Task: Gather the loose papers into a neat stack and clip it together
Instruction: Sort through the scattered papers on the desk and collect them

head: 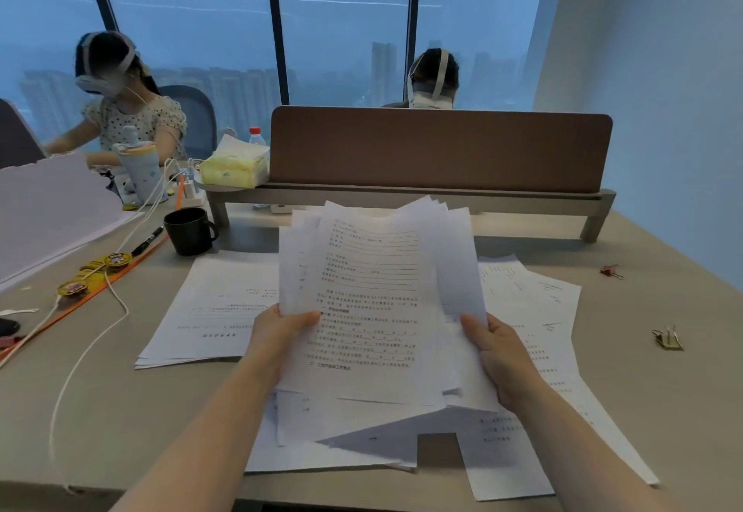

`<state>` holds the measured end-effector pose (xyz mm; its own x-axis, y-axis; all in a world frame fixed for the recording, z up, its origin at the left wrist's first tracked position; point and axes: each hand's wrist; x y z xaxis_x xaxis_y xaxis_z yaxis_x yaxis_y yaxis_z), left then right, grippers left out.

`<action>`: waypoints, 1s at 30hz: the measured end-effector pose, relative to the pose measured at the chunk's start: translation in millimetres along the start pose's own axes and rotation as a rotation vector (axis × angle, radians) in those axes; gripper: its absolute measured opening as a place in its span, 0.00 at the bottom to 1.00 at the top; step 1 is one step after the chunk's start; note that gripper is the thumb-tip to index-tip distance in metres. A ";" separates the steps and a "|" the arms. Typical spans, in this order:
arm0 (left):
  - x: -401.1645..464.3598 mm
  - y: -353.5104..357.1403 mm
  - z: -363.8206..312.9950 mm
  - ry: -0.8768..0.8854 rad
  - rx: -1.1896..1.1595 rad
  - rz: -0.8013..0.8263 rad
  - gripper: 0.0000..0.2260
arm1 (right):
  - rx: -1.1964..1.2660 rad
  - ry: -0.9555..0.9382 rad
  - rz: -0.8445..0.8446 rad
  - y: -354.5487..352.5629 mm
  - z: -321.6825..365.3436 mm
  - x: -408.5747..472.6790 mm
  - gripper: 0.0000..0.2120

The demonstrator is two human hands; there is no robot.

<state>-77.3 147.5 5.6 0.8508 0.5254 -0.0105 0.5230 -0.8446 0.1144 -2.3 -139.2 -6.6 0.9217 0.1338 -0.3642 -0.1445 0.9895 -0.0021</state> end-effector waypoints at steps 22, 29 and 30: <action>-6.9 45.2 -39.8 0.462 -0.001 0.005 0.14 | -0.061 -0.416 -0.020 33.4 53.5 -20.1 0.10; -9.1 41.9 -6.9 0.377 0.127 0.030 0.09 | -0.157 -0.303 -0.007 41.9 15.5 -14.7 0.12; -10.3 41.8 0.4 0.353 0.163 0.013 0.08 | -0.160 -0.296 -0.020 42.4 10.3 -13.6 0.08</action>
<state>-64.2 106.7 10.1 0.8023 0.4939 0.3353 0.5379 -0.8416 -0.0475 -17.3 -98.5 7.8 0.9861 0.1479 -0.0760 -0.1585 0.9741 -0.1611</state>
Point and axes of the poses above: each hand's wrist, its own x-axis towards the middle knuckle, its own y-axis out of the palm, z = x × y, and after that the axes turned 14 degrees about y, right-handed
